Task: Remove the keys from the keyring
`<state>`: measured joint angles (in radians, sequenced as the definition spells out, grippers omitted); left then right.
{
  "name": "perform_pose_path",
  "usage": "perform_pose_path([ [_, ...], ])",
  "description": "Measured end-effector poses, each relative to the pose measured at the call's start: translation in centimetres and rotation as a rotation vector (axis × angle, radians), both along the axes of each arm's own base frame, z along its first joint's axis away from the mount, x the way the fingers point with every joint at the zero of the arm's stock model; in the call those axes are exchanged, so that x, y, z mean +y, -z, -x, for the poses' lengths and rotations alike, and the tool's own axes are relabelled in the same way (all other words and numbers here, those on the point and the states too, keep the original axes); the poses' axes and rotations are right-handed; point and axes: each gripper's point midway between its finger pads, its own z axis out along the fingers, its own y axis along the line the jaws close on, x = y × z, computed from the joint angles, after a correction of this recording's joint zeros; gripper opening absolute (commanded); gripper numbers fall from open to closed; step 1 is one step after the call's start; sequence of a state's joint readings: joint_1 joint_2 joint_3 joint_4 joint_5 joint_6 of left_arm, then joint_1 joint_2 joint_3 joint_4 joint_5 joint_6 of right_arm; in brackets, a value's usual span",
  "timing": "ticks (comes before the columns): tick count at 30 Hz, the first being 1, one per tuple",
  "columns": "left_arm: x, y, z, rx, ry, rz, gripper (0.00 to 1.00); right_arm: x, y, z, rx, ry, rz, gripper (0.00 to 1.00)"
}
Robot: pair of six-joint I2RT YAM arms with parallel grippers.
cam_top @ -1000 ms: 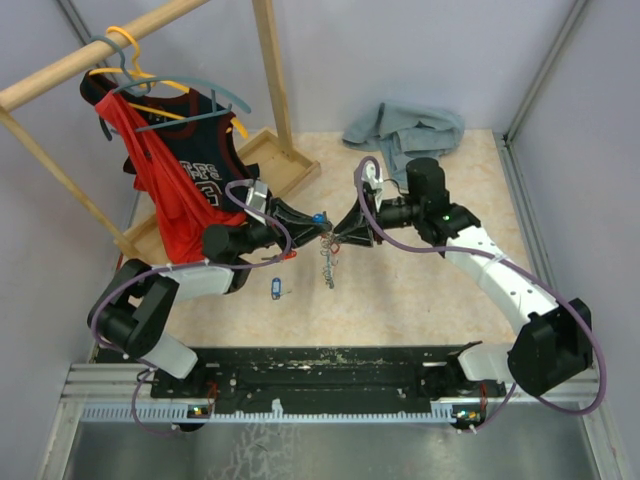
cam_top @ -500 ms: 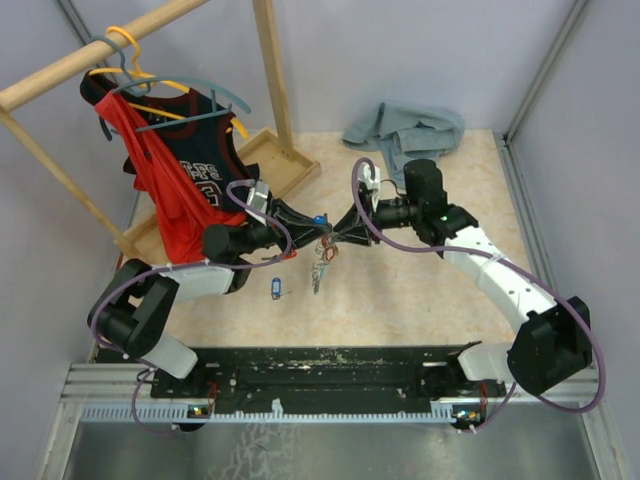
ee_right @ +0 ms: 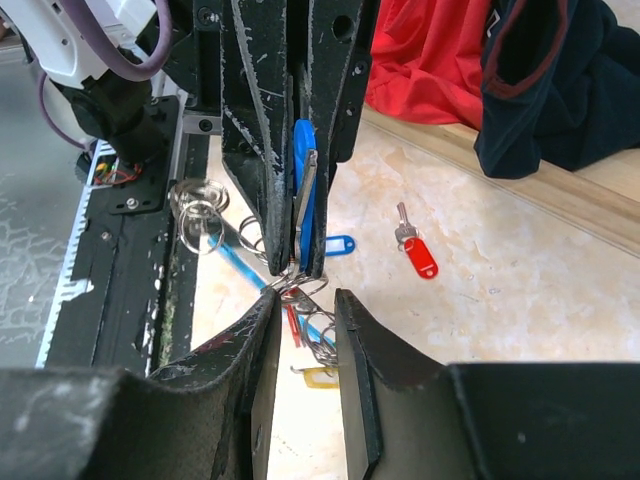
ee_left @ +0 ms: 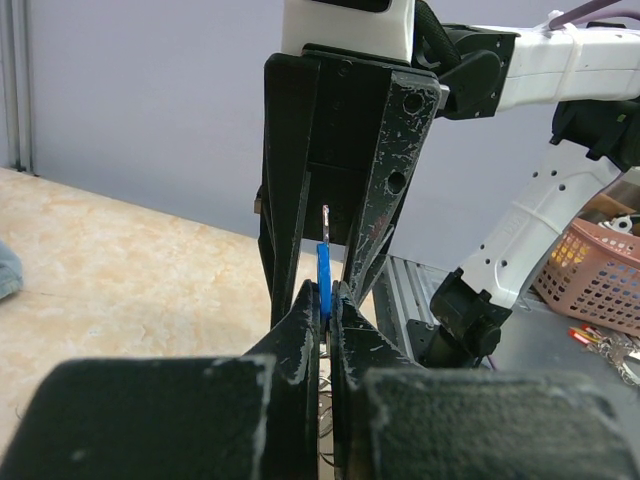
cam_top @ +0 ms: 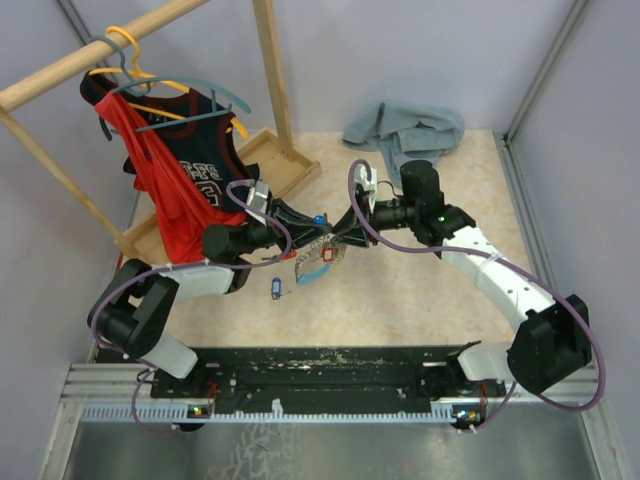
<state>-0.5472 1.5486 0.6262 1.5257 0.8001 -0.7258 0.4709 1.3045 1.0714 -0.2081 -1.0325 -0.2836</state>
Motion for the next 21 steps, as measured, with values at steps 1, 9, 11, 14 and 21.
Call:
perform_pose_path([
  [1,0.0,0.01,0.0,0.0,0.0,0.0,0.0,0.01,0.02,-0.02,0.0,0.001,0.001,0.29],
  [9,0.0,0.0,-0.02,0.0,-0.001,0.0,0.0,0.38,0.28,0.22,0.005,-0.008,0.006,0.31],
  [11,0.0,-0.02,-0.03,0.0,-0.002,0.001,0.0,0.46,0.32,0.3,0.007,-0.011,0.007,0.32],
  [14,0.01,-0.02,-0.04,0.0,-0.002,0.001,0.0,0.49,0.33,0.32,0.006,-0.011,0.008,0.32],
  [21,0.02,-0.06,-0.1,0.0,-0.006,0.003,0.0,0.43,0.47,-0.03,0.002,0.008,0.016,0.31],
])
